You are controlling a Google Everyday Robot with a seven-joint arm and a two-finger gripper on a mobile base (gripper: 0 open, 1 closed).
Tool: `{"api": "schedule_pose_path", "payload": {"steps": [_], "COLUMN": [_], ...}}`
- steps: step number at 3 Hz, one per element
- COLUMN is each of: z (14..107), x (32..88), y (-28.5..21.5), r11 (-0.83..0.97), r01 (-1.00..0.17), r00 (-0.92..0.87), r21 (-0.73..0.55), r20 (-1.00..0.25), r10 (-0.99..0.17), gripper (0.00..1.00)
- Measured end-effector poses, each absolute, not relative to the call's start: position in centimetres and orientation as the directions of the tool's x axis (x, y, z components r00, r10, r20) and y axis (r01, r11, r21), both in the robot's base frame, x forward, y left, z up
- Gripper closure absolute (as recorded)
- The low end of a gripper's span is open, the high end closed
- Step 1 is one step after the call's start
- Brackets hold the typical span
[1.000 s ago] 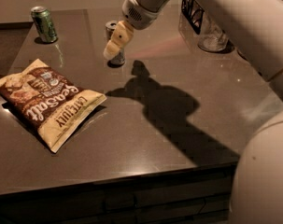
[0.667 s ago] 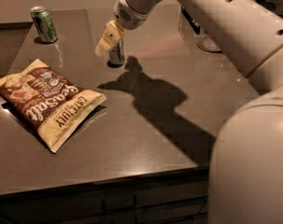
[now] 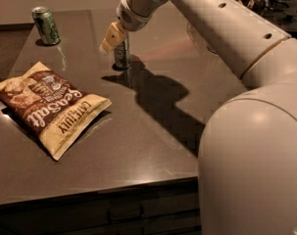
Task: Move redbull can near brown chip bag
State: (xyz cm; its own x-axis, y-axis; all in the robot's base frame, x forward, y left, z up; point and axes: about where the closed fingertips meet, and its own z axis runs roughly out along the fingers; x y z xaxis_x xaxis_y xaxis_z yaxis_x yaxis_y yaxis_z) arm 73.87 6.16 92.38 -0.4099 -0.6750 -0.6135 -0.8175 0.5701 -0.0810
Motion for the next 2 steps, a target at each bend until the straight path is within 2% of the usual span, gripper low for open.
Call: {"api": "schedule_pose_path", "payload": {"steps": [2], "z": [93.9], "x": [73.4], "y": [6.8], "r11": [0.559], "r01": [-0.827], "r00": [-0.387], "r21": [-0.062], "r20": [-0.660], "r10": [-0.644], "gripper": [0.65]}}
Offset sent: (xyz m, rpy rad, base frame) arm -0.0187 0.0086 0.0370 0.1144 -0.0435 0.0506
